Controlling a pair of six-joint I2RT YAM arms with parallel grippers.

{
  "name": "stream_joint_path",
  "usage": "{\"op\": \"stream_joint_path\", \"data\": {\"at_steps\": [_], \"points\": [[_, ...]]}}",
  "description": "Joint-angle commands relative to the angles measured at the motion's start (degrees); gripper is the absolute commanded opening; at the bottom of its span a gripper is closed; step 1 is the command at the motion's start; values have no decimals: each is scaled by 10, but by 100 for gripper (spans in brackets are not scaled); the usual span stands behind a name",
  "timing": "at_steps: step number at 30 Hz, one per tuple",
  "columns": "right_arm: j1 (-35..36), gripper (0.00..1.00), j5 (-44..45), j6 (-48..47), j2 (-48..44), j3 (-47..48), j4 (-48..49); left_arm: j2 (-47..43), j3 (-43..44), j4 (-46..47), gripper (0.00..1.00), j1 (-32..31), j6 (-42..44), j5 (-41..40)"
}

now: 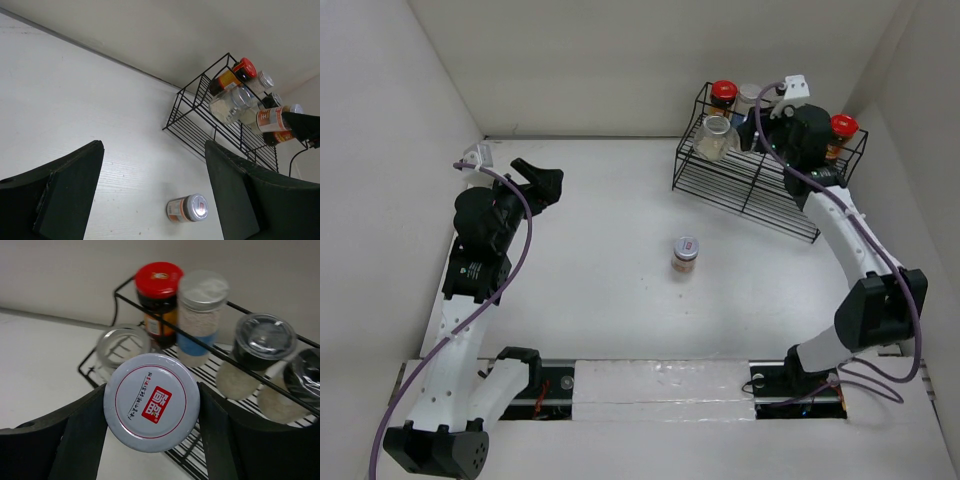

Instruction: Organize the condiment bottles

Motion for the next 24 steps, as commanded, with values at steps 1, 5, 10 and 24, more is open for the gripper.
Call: {"op": "stream_joint_path", "data": {"at_steps": [1, 5, 10, 24], "points": [[-25, 47, -11, 16, 20, 35, 8, -5, 3, 34, 78, -2, 8, 10], [-52, 47, -16, 16, 49, 55, -6, 0, 3, 34, 78, -2, 8, 10], [-66, 48, -21, 16, 89, 75, -12, 0, 3, 34, 78, -2, 8, 10], [-14, 99, 94, 5, 28, 56, -30, 0, 3, 34, 78, -2, 8, 14]]}}
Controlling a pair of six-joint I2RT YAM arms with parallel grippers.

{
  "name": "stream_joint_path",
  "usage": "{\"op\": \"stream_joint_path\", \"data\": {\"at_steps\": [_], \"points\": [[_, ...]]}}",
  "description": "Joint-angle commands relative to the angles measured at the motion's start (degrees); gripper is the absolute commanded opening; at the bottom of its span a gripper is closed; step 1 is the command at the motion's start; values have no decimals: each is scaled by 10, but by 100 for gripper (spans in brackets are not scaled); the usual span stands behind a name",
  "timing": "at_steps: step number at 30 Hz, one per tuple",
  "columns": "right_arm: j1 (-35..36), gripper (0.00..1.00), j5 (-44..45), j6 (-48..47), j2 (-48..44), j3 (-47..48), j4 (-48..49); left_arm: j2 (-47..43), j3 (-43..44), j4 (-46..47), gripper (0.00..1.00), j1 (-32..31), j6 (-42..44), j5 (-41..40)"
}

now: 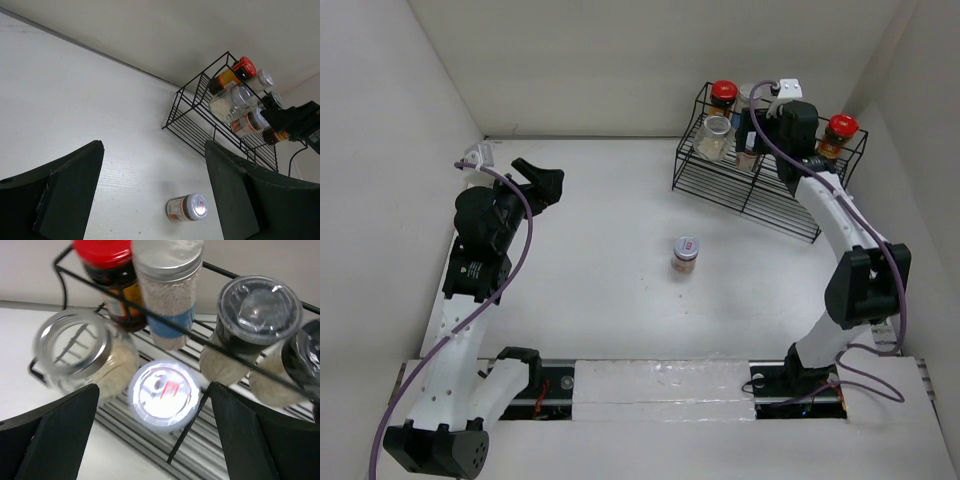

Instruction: Organize the condiment bottles

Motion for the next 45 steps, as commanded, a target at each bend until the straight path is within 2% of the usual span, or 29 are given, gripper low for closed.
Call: {"op": "stream_joint_path", "data": {"at_steps": [1, 3, 4, 6, 7, 8, 10, 11, 12, 14, 15, 18, 24, 28, 29, 31, 33, 35, 36, 41, 45], "points": [[43, 99, 65, -8, -101, -36, 45, -2, 3, 33, 78, -2, 8, 9], [89, 91, 88, 0, -133, -79, 61, -2, 3, 33, 78, -2, 8, 9], [107, 66, 88, 12, -147, -134, 92, 5, 3, 33, 78, -2, 8, 9], [143, 29, 68, 39, -179, -196, 139, 5, 3, 33, 78, -2, 8, 9], [180, 19, 68, 46, -185, -223, 160, 5, 3, 33, 78, -2, 8, 9], [198, 16, 73, 57, -185, -258, 168, 5, 3, 33, 78, -2, 8, 9], [239, 32, 70, 57, -192, -289, 161, 5, 3, 33, 78, -2, 8, 9], [250, 63, 65, 57, -198, -318, 147, 5, 3, 33, 78, -2, 8, 9], [259, 77, 65, 63, -205, -332, 133, 5, 3, 33, 78, -2, 8, 9], [280, 96, 57, 63, -215, -358, 107, 5, 3, 33, 78, -2, 8, 9], [280, 100, 57, 69, -227, -386, 94, 5, 3, 33, 78, -2, 8, 9], [286, 100, 43, 85, -233, -416, 80, 5, 3, 33, 78, -2, 8, 12], [307, 100, 43, 85, -163, -393, 59, 5, 3, 33, 78, -2, 8, 12], [326, 91, 85, 78, -132, -370, 64, 5, 3, 33, 78, -2, 8, 12], [327, 81, 85, 73, -125, -363, 64, 5, 3, 33, 78, -2, 8, 7], [327, 74, 85, 73, -120, -357, 64, 5, 3, 33, 78, -2, 8, 7], [327, 62, 85, 73, -113, -357, 64, -1, 3, 33, 78, -2, 8, 7], [332, 58, 106, 78, -120, -357, 64, -1, 3, 33, 78, -2, 8, 7], [332, 51, 112, 78, -129, -357, 64, 5, 3, 33, 78, -2, 8, 7], [313, 49, 157, 57, -196, -315, 51, 6, 3, 33, 78, -2, 8, 8], [235, 49, 143, 45, -245, -257, 51, 6, 3, 33, 78, -2, 8, 16]]}}
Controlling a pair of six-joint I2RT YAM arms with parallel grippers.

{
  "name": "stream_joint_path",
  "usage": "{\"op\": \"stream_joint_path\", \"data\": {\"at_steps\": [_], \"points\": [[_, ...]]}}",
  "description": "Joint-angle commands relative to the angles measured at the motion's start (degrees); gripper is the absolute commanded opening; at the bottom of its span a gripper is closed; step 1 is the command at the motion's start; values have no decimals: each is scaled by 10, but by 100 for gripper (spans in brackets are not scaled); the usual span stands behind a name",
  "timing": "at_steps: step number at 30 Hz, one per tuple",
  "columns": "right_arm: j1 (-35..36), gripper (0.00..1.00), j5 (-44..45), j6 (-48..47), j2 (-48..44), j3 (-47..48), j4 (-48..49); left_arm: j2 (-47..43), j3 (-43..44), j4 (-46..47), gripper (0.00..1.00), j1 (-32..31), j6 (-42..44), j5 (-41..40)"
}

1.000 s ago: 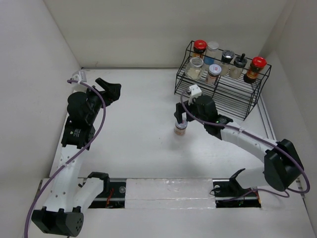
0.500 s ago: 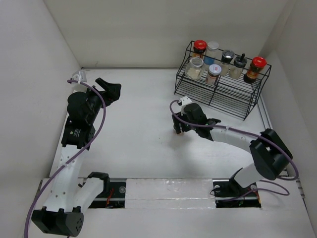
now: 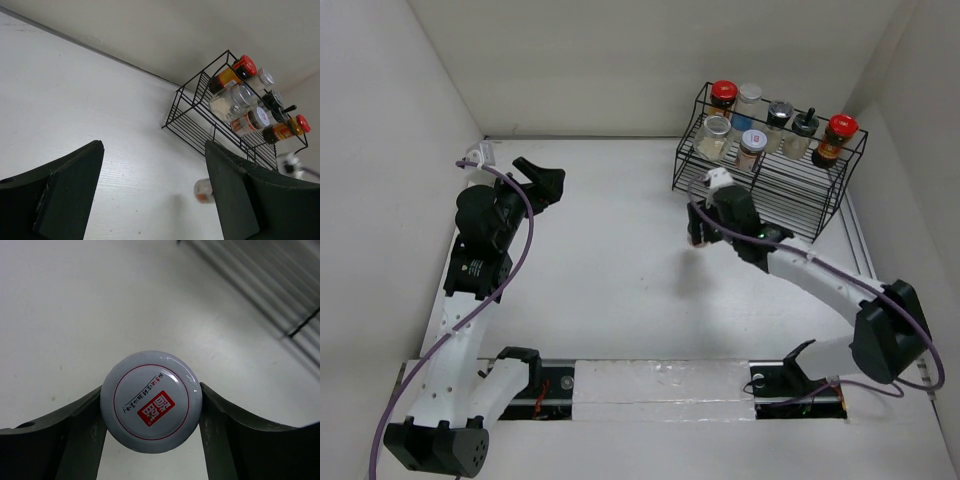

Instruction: Organize the condiment bottles

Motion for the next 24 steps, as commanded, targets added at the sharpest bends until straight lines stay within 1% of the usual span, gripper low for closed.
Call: {"op": "stream_joint_path", "data": {"at_steps": [1, 3, 4, 6, 8, 10, 11, 14, 19, 24], "points": [[-64, 49, 28, -16, -76, 109, 75, -2, 3, 29, 78, -2, 8, 12], [-92, 49, 28, -16, -87, 124, 75, -2, 3, 29, 78, -2, 8, 6], [-120, 49, 22, -16, -92, 131, 80, -2, 3, 29, 78, -2, 8, 6], [-148, 49, 17, -22, -101, 142, 80, -8, 3, 29, 78, -2, 8, 11], [-194, 49, 17, -22, -115, 157, 80, -8, 3, 29, 78, -2, 8, 11], [-228, 49, -16, -22, -108, 176, 80, -1, 3, 29, 78, -2, 3, 19], [-260, 49, -16, -22, -101, 187, 72, -1, 3, 34, 78, -2, 3, 19], [-308, 49, -23, -22, -78, 212, 67, -1, 3, 34, 78, -2, 3, 19], [-357, 49, -36, -22, -7, 259, 53, -6, 3, 34, 78, -2, 3, 19], [-386, 50, -54, -22, 39, 272, 47, -1, 3, 29, 79, -2, 3, 20]]}}
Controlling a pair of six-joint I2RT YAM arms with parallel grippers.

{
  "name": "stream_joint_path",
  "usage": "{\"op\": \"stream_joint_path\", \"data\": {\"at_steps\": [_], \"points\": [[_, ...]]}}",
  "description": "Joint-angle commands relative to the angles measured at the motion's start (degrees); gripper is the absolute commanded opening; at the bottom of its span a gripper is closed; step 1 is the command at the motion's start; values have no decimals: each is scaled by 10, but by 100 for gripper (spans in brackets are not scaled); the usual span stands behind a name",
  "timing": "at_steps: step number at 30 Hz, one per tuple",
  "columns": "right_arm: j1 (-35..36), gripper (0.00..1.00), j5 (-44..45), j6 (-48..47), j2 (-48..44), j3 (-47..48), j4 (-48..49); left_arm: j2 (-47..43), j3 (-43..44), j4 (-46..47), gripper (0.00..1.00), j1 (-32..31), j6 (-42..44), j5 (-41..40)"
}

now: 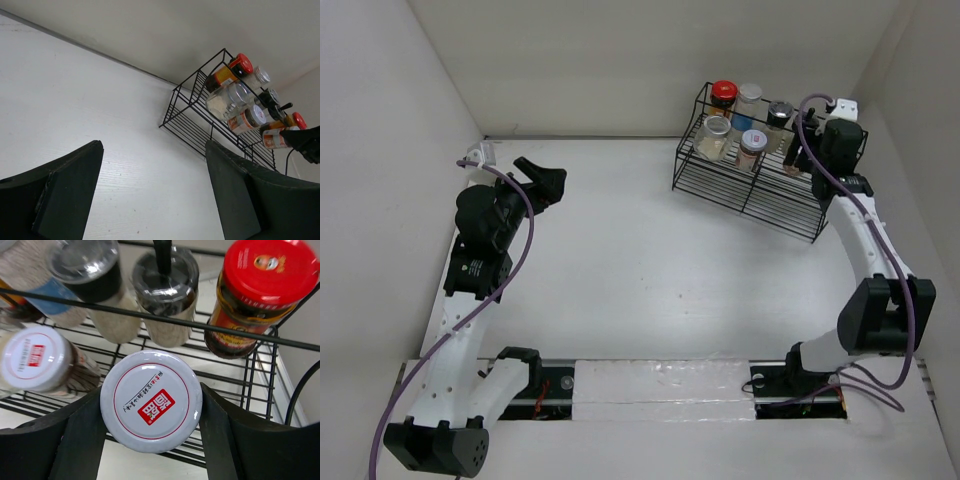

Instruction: Organize the condiment bottles

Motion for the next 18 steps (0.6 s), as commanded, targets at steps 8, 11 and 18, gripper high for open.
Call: {"op": "stream_joint_path", "data": {"at_steps": [8, 11, 18], "points": [[-9, 58, -40, -1, 46, 55, 42, 4, 3, 25, 79, -2, 3, 11], [-9, 68, -40, -1, 46, 55, 42, 4, 3, 25, 81, -2, 3, 4], [-9, 93, -40, 4, 40, 61, 42, 4, 3, 20, 84, -2, 3, 4]]}}
